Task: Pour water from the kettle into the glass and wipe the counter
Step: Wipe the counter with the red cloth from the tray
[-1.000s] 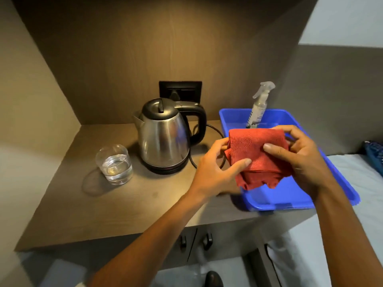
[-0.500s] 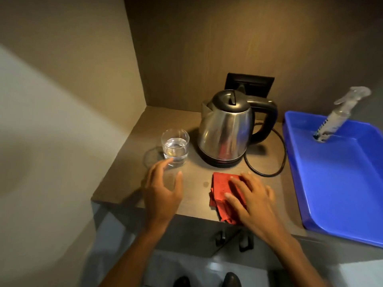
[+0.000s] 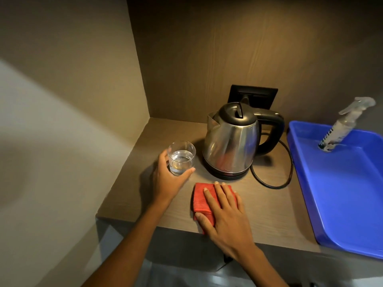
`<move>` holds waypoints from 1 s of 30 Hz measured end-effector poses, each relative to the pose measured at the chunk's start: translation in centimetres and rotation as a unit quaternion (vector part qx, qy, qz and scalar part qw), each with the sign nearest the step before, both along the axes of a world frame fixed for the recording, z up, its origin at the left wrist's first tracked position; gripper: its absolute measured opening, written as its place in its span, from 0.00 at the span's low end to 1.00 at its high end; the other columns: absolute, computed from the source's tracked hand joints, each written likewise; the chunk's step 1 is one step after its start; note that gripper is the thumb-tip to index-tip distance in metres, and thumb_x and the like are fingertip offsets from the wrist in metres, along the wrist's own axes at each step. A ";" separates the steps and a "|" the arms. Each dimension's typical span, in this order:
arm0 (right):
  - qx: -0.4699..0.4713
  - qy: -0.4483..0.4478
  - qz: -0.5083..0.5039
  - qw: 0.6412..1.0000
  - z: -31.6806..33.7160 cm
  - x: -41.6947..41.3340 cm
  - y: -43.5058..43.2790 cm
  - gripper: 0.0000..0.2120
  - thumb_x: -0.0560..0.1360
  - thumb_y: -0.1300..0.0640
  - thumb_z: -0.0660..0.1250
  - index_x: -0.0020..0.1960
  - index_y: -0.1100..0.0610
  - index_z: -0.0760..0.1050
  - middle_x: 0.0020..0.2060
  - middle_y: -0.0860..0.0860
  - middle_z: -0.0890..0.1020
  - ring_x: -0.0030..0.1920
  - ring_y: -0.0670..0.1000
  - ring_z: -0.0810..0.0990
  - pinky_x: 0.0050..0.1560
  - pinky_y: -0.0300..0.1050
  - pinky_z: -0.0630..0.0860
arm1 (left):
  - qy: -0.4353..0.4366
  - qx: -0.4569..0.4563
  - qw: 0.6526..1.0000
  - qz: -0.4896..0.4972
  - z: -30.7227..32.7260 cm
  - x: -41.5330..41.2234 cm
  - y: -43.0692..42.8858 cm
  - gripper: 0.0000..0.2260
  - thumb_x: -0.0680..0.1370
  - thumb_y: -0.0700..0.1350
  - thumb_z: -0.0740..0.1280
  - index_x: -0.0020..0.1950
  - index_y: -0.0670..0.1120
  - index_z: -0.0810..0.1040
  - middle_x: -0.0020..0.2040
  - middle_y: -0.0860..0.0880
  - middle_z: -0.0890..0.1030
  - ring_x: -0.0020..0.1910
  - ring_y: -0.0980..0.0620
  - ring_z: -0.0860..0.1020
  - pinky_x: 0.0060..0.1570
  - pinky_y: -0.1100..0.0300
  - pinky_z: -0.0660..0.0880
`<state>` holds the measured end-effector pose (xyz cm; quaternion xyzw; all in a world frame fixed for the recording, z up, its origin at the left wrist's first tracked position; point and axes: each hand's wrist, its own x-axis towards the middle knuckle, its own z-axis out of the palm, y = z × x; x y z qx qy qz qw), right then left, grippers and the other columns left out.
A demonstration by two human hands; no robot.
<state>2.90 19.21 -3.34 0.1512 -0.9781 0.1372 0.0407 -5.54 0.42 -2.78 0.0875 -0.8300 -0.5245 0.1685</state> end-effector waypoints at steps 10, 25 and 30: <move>0.022 0.007 0.007 1.000 0.0 -6.3 -6.5 0.31 0.80 0.39 0.48 0.75 0.56 0.65 0.73 0.61 0.69 0.73 0.62 0.66 0.71 0.58 0.56 | 0.068 -0.014 0.993 0.099 2.5 3.9 -4.7 0.41 0.61 0.49 0.83 0.70 0.47 0.68 0.62 0.50 0.77 0.57 0.51 0.77 0.49 0.63 0.77; 0.036 -0.021 0.215 0.976 1.0 -5.0 -5.6 0.28 0.79 0.35 0.47 0.78 0.42 0.57 0.79 0.53 0.58 0.79 0.54 0.50 0.75 0.56 0.46 | 0.048 -0.035 0.993 0.107 3.2 8.6 -5.7 0.43 0.61 0.55 0.81 0.71 0.47 0.68 0.66 0.45 0.78 0.61 0.46 0.78 0.54 0.50 0.81; 0.048 0.003 0.135 0.990 0.2 -1.3 0.7 0.26 0.79 0.37 0.51 0.76 0.43 0.63 0.77 0.52 0.62 0.78 0.53 0.54 0.74 0.53 0.45 | 0.049 0.027 0.997 0.047 2.5 7.1 -2.0 0.39 0.61 0.40 0.83 0.68 0.47 0.69 0.61 0.52 0.76 0.55 0.62 0.77 0.49 0.74 0.75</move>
